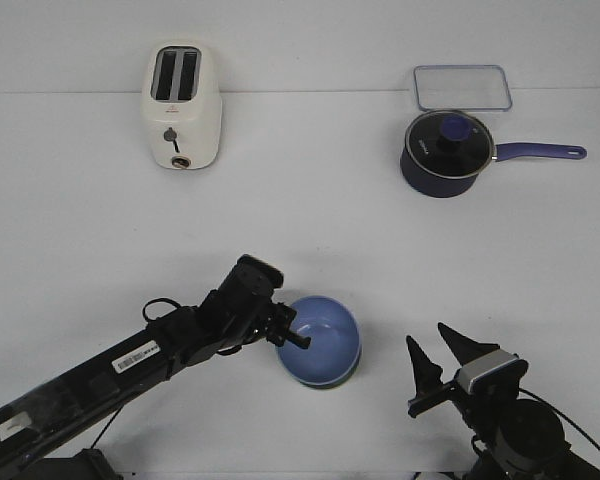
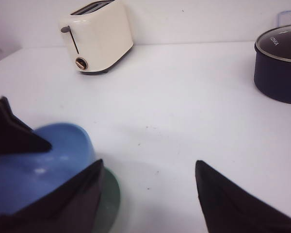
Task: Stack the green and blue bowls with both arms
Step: 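Carry the blue bowl over and lower it into the green bowl, then open the left gripper and withdraw it from the stacked bowls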
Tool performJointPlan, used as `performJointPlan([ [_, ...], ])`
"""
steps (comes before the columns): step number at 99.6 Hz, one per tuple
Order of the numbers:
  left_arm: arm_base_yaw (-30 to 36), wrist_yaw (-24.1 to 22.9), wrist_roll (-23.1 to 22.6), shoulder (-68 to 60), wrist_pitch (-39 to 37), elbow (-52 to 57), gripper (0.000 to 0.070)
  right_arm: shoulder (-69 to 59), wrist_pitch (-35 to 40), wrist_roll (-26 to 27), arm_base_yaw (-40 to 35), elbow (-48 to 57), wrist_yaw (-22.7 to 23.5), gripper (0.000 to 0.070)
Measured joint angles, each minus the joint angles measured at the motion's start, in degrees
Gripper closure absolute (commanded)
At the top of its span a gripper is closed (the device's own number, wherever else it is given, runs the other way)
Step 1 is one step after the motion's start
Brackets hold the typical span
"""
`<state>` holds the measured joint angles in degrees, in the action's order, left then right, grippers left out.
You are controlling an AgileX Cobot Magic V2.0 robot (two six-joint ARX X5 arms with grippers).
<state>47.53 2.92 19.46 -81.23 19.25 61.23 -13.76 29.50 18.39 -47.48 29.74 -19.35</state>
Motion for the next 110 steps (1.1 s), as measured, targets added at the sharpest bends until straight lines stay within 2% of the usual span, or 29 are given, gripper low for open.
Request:
performJointPlan([
  [18, 0.9, -0.3, 1.1, -2.4, -0.7, 0.0, 0.0668, 0.0, 0.0, 0.0, 0.0, 0.0, 0.0, 0.0309],
  [22, 1.1, -0.3, 1.1, -2.4, -0.7, 0.0, 0.0597, 0.0, 0.0, 0.0, 0.0, 0.0, 0.0, 0.0309],
  [31, 1.1, -0.2, 1.3, -2.4, -0.8, 0.0, 0.0379, 0.0, 0.0, 0.0, 0.0, 0.0, 0.0, 0.0309],
  [38, 1.1, -0.2, 1.3, -2.4, -0.8, 0.0, 0.0317, 0.0, 0.0, 0.0, 0.0, 0.0, 0.0, 0.0309],
  [51, 1.1, -0.4, 1.1, -1.0, -0.8, 0.0, 0.0318, 0.0, -0.1, 0.0, 0.0, 0.0, 0.0, 0.0309],
  [60, 1.1, -2.2, 0.3, 2.0, -0.7, 0.0, 0.0318, 0.0, -0.2, 0.0, 0.0, 0.0, 0.0, 0.0309],
  [67, 1.1, -5.2, -1.0, 6.2, 0.5, 0.0, 0.0318, 0.0, -0.2, 0.0, 0.0, 0.0, 0.0, 0.0309],
  [77, 1.1, -11.8, -2.7, 14.7, 3.7, -0.1, 0.0318, 0.0, -0.3, -0.1, 0.0, 0.0, 0.0, 0.0309],
  [82, 1.1, -14.7, -3.0, 19.6, 3.1, -1.5, 0.0323, 0.0, -0.3, -0.2, 0.0, 0.0, 0.0, 0.031],
  [90, 1.1, -16.6, -2.4, 27.5, 1.0, -6.8, 0.033, 0.0, -0.3, -0.2, 0.0, 0.0, 0.0, 0.0323],
  [93, 1.1, -17.0, -1.7, 30.2, 0.4, -9.7, 0.0343, 0.0, -0.3, -0.2, 0.0, 0.0, 0.0, 0.0359],
  [96, 1.1, -17.4, -0.7, 32.8, 0.0, -12.8, 0.0394, 0.0, -0.3, -0.2, 0.0, 0.0, 0.0, 0.0437],
  [99, 1.1, -17.7, 0.3, 35.1, -0.5, -16.0, 0.0489, 0.0, -0.3, -0.2, 0.0, 0.0, 0.0, 0.0555],
  [102, 1.1, -17.7, 1.4, 37.1, -1.1, -19.0, 0.0619, 0.0, -0.2, -0.2, 0.0, 0.0, 0.0, 0.0694],
  [104, 1.1, -17.7, 2.1, 38.3, -1.7, -20.8, 0.07, 0.0, -0.2, -0.2, 0.0, 0.0, 0.0, 0.07],
  [110, 1.1, -17.7, 4.1, 40.6, -3.5, -25.2, 0.0694, 0.0, 0.1, -0.3, 0.0, 0.0, 0.0, 0.0692],
])
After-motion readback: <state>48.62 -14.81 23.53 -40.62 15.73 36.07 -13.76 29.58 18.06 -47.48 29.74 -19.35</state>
